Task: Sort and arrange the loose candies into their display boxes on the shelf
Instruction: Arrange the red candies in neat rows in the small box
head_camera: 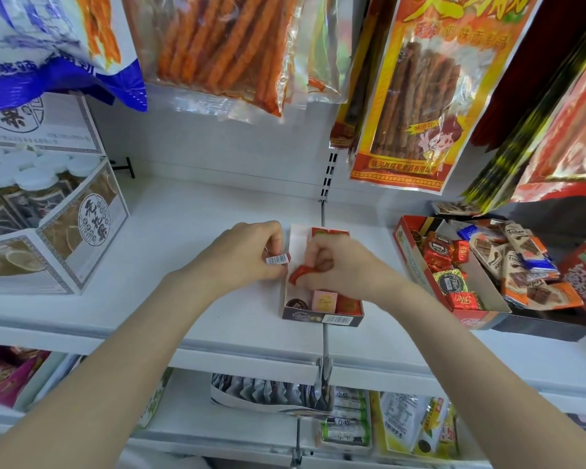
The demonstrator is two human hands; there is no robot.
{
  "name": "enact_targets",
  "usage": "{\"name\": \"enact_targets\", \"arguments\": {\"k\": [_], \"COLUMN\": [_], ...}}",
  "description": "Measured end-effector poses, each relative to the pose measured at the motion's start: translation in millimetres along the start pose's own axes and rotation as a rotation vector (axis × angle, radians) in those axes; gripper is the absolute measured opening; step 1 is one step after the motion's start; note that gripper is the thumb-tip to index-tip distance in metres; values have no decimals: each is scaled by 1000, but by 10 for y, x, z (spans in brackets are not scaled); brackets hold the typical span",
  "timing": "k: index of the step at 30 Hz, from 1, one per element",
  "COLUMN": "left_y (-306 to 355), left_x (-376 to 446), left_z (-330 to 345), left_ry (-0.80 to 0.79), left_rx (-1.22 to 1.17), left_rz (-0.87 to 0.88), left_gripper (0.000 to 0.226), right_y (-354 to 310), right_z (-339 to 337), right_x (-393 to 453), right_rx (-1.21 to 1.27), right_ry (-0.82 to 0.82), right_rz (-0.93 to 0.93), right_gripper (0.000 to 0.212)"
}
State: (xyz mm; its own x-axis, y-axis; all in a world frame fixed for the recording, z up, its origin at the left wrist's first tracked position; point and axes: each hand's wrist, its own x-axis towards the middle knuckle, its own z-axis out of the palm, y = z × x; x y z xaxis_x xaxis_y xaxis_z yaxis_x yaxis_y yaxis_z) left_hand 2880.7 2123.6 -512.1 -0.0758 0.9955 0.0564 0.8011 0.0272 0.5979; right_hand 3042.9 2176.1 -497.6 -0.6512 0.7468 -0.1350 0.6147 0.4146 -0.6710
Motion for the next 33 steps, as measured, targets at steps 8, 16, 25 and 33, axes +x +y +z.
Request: {"name": "enact_targets", "arguments": {"k": [8, 16, 25, 33], "left_y": [56, 64, 58, 52], "left_x": [36, 48, 30, 37], "left_z": [28, 26, 15, 35], "left_ry": [-19, -22, -33, -41], "left_rx": [0, 37, 50, 72], "left_rz": [32, 58, 53, 58], "left_gripper": [35, 34, 33, 38], "right_y": [176, 216, 55, 104], "right_z": [-66, -48, -198, -209], "right_x": [-7, 12, -85, -111], "right_rx": [-377, -464, -396, -432], "right_ry": [212, 147, -90, -373], "right_rz": [-100, -184, -270, -80], "right_gripper": [20, 21, 21, 32]}}
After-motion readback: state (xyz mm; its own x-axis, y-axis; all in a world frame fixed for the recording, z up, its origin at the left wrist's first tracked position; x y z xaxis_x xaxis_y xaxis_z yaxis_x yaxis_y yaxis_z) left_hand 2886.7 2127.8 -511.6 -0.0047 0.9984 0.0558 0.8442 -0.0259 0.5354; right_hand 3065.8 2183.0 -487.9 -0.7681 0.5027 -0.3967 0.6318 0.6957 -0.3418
